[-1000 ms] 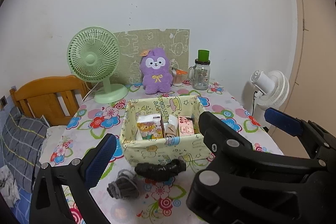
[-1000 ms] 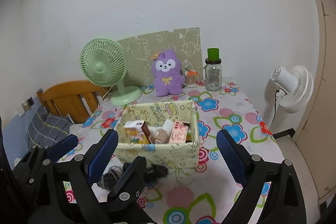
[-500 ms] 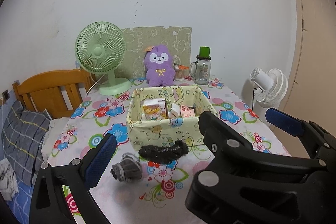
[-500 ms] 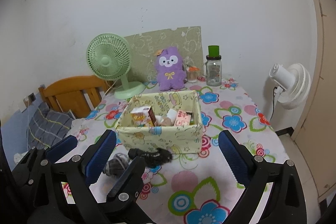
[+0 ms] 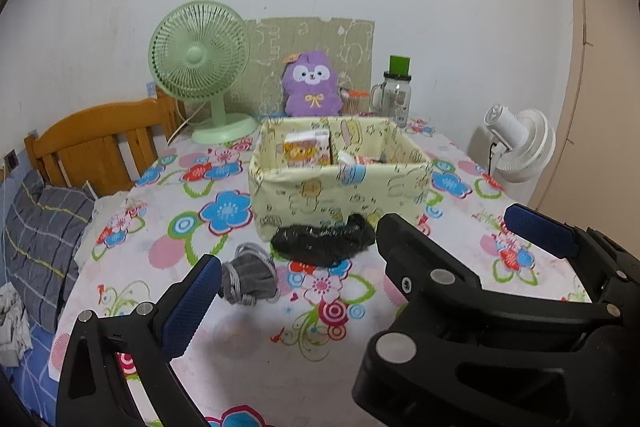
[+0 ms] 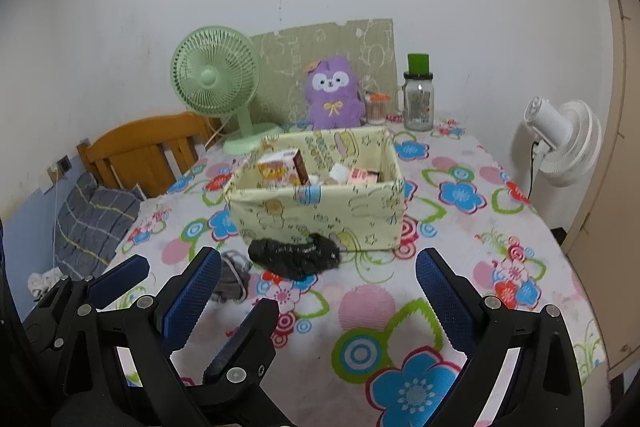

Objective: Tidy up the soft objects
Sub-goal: 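Grasp the grey drawstring pouch with the left gripper while the right gripper grasps the black bag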

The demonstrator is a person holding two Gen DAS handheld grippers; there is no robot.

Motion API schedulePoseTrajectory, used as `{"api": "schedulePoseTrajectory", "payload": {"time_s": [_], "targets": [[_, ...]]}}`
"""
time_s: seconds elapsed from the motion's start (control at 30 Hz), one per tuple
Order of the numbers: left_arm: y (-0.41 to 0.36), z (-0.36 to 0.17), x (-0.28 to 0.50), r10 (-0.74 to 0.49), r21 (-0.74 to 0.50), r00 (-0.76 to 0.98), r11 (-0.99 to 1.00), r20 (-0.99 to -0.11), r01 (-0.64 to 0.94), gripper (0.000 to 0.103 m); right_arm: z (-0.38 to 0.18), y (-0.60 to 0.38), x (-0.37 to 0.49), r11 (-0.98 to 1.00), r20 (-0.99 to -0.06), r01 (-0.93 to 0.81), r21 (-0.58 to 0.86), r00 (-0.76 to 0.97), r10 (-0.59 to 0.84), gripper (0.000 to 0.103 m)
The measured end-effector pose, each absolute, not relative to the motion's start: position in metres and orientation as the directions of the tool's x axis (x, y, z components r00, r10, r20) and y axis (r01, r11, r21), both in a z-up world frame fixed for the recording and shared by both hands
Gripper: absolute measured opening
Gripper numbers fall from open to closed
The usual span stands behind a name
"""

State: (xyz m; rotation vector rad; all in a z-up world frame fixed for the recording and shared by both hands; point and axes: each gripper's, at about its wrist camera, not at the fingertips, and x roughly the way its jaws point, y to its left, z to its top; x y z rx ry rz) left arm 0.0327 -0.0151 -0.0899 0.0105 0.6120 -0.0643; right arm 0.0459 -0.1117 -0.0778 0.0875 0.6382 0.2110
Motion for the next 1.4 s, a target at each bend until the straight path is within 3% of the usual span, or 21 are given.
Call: {"api": "schedulePoseTrajectory", "payload": {"time_s": [0.67,1.4], "targets": [[0.018,-0.138,0.076,0.010,0.040,0.742,0.999,-0.670,0.023,0.103,-0.135,-0.079,0.089,0.976,-0.689,-0.158,0.153,0.691,0.220,0.099],[0.035,-0.160,0.127,0.021,0.040,0.684,0.999,-0.729,0.012,0.100,-0.165,-0.059,0.146,0.980,-0.734,-0.131,0.151,0.650,0.200,0.099]]}}
